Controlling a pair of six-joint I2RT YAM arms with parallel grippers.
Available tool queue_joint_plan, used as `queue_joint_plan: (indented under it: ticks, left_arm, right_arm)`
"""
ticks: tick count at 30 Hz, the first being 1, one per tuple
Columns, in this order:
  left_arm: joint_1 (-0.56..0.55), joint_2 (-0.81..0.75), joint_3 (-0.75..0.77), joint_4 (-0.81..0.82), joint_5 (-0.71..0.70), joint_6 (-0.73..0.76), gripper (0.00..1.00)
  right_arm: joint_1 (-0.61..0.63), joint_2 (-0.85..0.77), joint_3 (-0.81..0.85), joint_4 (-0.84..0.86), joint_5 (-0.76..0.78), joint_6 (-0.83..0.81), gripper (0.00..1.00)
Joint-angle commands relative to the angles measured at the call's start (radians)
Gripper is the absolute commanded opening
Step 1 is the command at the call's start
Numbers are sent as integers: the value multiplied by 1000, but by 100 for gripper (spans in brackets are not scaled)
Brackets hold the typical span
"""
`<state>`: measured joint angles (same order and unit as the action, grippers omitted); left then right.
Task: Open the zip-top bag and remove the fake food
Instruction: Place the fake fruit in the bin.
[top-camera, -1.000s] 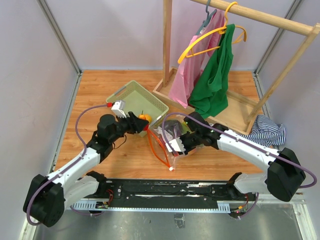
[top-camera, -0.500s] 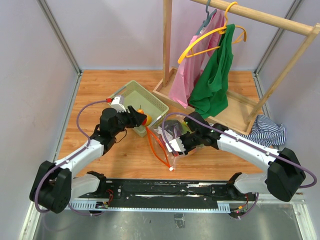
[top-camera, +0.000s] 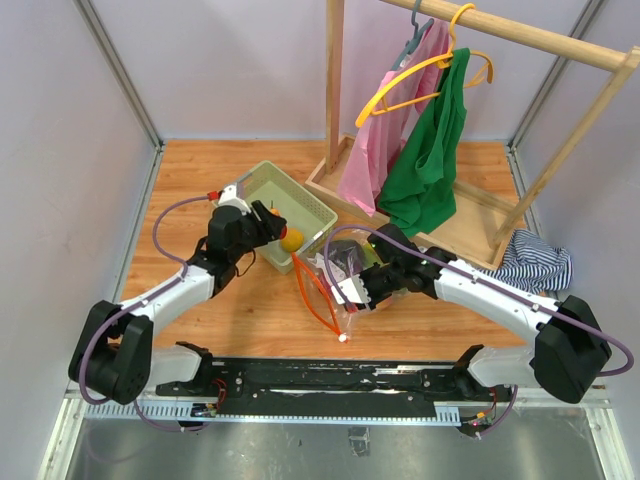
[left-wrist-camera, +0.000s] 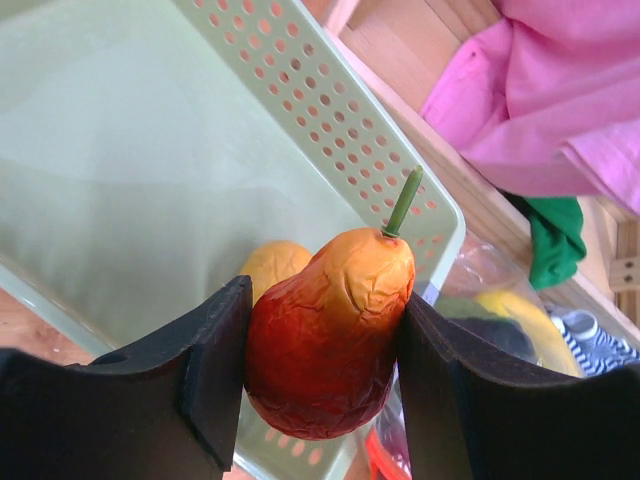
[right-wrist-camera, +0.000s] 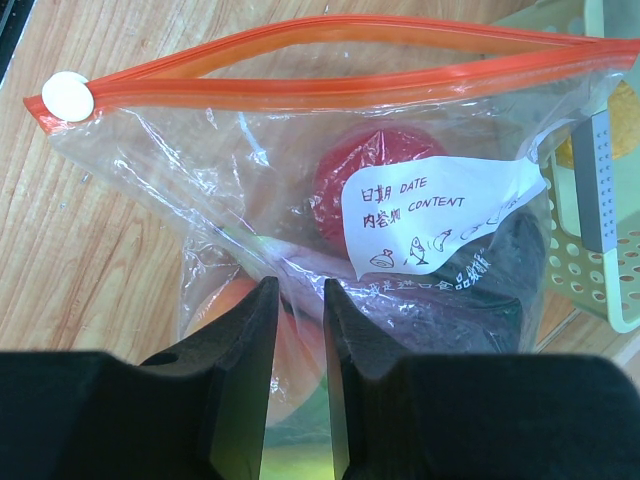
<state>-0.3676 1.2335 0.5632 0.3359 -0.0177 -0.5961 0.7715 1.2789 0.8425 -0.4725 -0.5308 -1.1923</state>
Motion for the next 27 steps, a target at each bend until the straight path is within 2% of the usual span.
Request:
queue_joint_plan:
  ticks: [1,4,9,13,15,16,21,27]
  left_arm:
    - [8,37,66,-37,-117,-23,5]
    - [8,73,105,-87,-147,-21,13]
    - [8,139,179,-172,-195,-22,34]
    - [8,199,259,-262,-250,-14,64]
    - [9,230,302,-314,-287,-14,89]
    - [8,243,322,-335,-302,-13,98]
    - [9,276,385,-378,-315,-1,99]
    - [8,244,383,-382,-337,-1,99]
  right_arm:
    - [-23,-3,28,-12,5,16,27]
    - [-24,-3,27,-13,7,16,27]
    - [-23,-3,28,-12,9,16,27]
    - [-24,-4,28,-12,11,16,27]
    - [-23,-2,28,-12,12,16,28]
    - [-23,-3,29,-14,13,16,28]
    - [-25,-2,31,-15,12,16,30]
    - [-26,-4,30,-18,10,14,31]
